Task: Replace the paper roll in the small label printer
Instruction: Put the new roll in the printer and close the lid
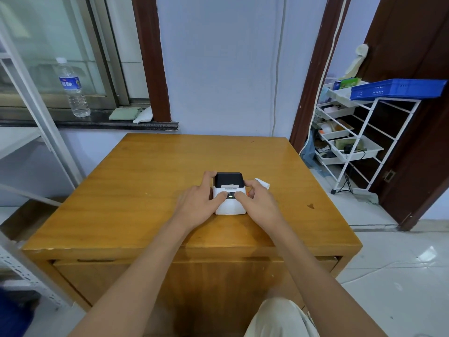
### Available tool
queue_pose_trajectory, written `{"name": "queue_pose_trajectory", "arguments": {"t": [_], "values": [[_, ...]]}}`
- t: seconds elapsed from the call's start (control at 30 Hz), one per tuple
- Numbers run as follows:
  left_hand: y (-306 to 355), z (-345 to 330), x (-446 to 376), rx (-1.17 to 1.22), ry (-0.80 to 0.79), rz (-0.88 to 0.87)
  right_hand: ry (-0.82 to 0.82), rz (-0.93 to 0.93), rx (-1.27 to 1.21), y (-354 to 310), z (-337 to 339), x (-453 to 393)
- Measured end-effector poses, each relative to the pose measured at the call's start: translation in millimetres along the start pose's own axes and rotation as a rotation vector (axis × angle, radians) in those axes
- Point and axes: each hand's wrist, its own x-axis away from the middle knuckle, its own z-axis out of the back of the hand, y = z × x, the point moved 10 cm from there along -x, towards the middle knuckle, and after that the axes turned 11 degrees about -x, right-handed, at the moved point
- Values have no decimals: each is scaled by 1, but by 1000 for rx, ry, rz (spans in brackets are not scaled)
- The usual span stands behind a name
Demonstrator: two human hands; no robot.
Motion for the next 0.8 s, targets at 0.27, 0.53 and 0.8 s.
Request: {"name": "queue_pose_trajectory", "arguments": {"t": [0.27, 0.53, 0.8], "values": [[-1, 3, 2, 35, 7, 6, 40, 60, 53, -3, 2, 8], [0, 3, 3, 46, 2, 11, 60, 96, 101, -9, 3, 11], [1, 5, 4, 58, 9, 22, 72, 104, 96, -7, 3, 9]]}}
